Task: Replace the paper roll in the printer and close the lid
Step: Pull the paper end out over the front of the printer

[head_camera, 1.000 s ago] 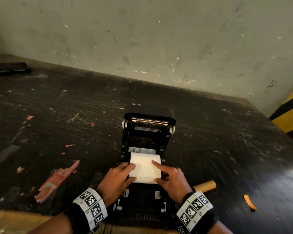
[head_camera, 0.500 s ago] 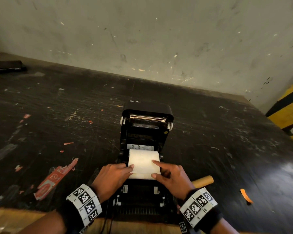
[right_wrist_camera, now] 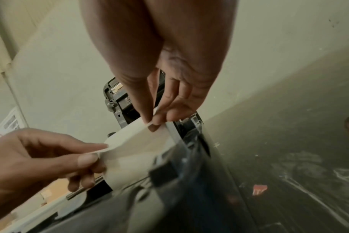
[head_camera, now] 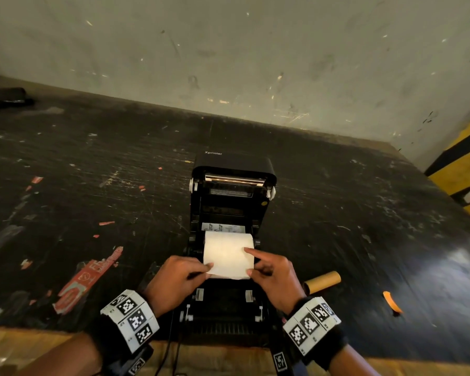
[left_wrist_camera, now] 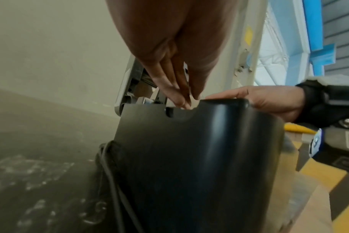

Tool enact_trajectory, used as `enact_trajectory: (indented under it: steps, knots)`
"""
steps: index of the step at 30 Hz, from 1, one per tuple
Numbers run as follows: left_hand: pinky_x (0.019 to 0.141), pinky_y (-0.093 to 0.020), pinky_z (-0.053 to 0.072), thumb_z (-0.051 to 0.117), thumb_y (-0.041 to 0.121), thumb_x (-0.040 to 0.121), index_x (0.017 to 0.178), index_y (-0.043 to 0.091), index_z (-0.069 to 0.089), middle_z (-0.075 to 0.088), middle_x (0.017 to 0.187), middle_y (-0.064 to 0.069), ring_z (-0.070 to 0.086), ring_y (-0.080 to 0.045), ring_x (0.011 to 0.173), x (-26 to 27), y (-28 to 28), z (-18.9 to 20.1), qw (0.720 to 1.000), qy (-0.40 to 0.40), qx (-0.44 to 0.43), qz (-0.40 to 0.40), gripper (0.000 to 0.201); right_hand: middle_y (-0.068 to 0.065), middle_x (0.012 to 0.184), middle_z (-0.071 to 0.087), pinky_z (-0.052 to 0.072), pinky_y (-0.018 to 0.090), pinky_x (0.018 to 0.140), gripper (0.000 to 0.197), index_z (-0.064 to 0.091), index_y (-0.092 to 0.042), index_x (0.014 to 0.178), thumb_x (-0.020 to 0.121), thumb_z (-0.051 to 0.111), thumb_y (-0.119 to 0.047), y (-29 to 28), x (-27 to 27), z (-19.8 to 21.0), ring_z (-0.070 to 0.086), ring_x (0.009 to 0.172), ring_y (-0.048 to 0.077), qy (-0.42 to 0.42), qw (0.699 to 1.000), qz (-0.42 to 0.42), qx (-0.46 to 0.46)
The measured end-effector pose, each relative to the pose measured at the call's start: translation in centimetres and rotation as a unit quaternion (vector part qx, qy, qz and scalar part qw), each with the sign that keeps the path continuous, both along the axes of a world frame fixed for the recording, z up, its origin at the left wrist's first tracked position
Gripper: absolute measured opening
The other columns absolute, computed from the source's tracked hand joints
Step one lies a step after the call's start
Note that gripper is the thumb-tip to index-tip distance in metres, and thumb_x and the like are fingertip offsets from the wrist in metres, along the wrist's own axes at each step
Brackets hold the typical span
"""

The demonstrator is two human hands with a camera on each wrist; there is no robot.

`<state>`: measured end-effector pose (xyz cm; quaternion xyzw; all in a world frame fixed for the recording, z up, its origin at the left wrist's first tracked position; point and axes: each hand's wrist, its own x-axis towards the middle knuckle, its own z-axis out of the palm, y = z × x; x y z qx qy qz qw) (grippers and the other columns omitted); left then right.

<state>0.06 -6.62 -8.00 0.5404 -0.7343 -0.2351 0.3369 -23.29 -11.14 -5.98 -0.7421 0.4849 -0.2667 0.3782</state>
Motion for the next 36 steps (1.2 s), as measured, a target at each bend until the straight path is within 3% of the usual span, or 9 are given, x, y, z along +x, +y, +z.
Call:
enact_trajectory:
  steps: [3,6,9,14,20,24,29,33,36]
  knots:
    - [0.077,-0.02,0.056,0.07,0.009,0.08,0.101,0.016,0.072,0.074,0.086,0.002,0.069,-0.006,0.079,-0.3,0.3,0.2,0.991,0.096,0.082,0.044,0.023,-0.004,0.078,0.073,0.047,0.014,0.09,0.05,0.054,-0.028,0.127,0.084,0.067,-0.008,-0.2,0.0,0.1,0.066,0.083,-0.002,-0.011,1.0,0.005,0.017]
    - [0.069,-0.019,0.057,0.069,0.003,0.081,0.095,0.019,0.072,0.076,0.079,-0.006,0.072,-0.015,0.076,-0.8,0.5,0.8,0.967,0.201,0.138,0.073,0.021,-0.004,0.081,0.073,0.046,0.009,0.086,0.05,0.051,-0.031,0.128,0.085,0.066,-0.01,-0.2,-0.2,0.1,0.066,0.085,-0.002,-0.006,0.999,0.017,0.026]
    - [0.06,-0.022,0.055,0.068,0.007,0.082,0.094,0.015,0.07,0.075,0.081,-0.011,0.072,-0.021,0.071,-1.1,0.3,1.0,0.955,0.245,0.141,0.091,0.013,-0.001,0.082,0.073,0.048,0.016,0.088,0.051,0.051,-0.031,0.129,0.085,0.066,-0.011,-0.2,-0.4,0.2,0.066,0.084,0.002,-0.007,0.999,0.024,0.029]
    - [0.06,-0.022,0.054,0.069,0.006,0.081,0.09,0.014,0.063,0.071,0.076,-0.016,0.072,-0.023,0.067,-1.3,0.1,0.9,0.962,0.221,0.133,0.094,0.013,0.0,0.081,0.073,0.055,0.022,0.079,0.051,0.052,-0.031,0.128,0.085,0.067,-0.01,-0.2,-0.6,0.0,0.069,0.076,0.006,-0.009,0.998,0.034,0.046]
    - [0.078,-0.031,0.049,0.073,0.02,0.078,0.083,0.03,0.06,0.072,0.073,0.007,0.067,-0.005,0.07,-0.7,0.3,-0.4,0.985,0.098,0.111,0.088,0.016,0.012,0.073,0.072,0.051,0.016,0.054,0.051,0.053,-0.038,0.125,0.086,0.065,-0.007,-0.1,-0.4,-0.3,0.055,0.047,0.009,-0.013,0.998,0.045,0.048]
    - [0.069,-0.024,0.05,0.073,0.017,0.078,0.082,0.026,0.061,0.072,0.068,0.004,0.066,-0.003,0.067,-1.3,0.5,-0.3,0.986,0.095,0.087,0.11,0.015,0.007,0.071,0.071,0.055,0.016,0.071,0.055,0.049,-0.041,0.126,0.086,0.065,-0.007,-0.1,-0.4,-0.7,0.064,0.06,0.005,-0.003,0.999,0.047,0.017]
    - [0.066,-0.02,0.048,0.071,0.016,0.079,0.081,0.024,0.06,0.07,0.07,0.004,0.063,-0.003,0.067,-1.2,0.7,-0.8,0.99,0.063,0.082,0.092,0.013,0.009,0.075,0.071,0.055,0.019,0.064,0.062,0.037,-0.052,0.127,0.088,0.062,-0.011,0.0,-0.6,-0.7,0.058,0.053,0.005,0.049,0.996,0.077,0.02]
    - [0.06,-0.012,0.047,0.072,0.016,0.079,0.082,0.022,0.062,0.071,0.069,0.002,0.064,-0.007,0.066,-0.9,0.5,-0.6,0.993,0.047,0.089,0.066,0.012,0.008,0.086,0.073,0.049,0.012,0.053,0.067,0.032,-0.048,0.13,0.087,0.063,-0.008,0.2,-0.7,-0.2,0.06,0.051,0.002,0.028,0.995,0.076,0.05]
    - [0.062,-0.014,0.05,0.072,0.013,0.079,0.085,0.019,0.063,0.072,0.071,-0.001,0.066,-0.009,0.07,-0.9,0.5,-0.2,0.992,0.055,0.09,0.064,0.012,0.001,0.09,0.073,0.053,0.014,0.073,0.074,0.025,-0.05,0.135,0.087,0.063,-0.008,0.0,-0.7,-0.7,0.067,0.078,0.0,0.042,0.995,0.077,0.046]
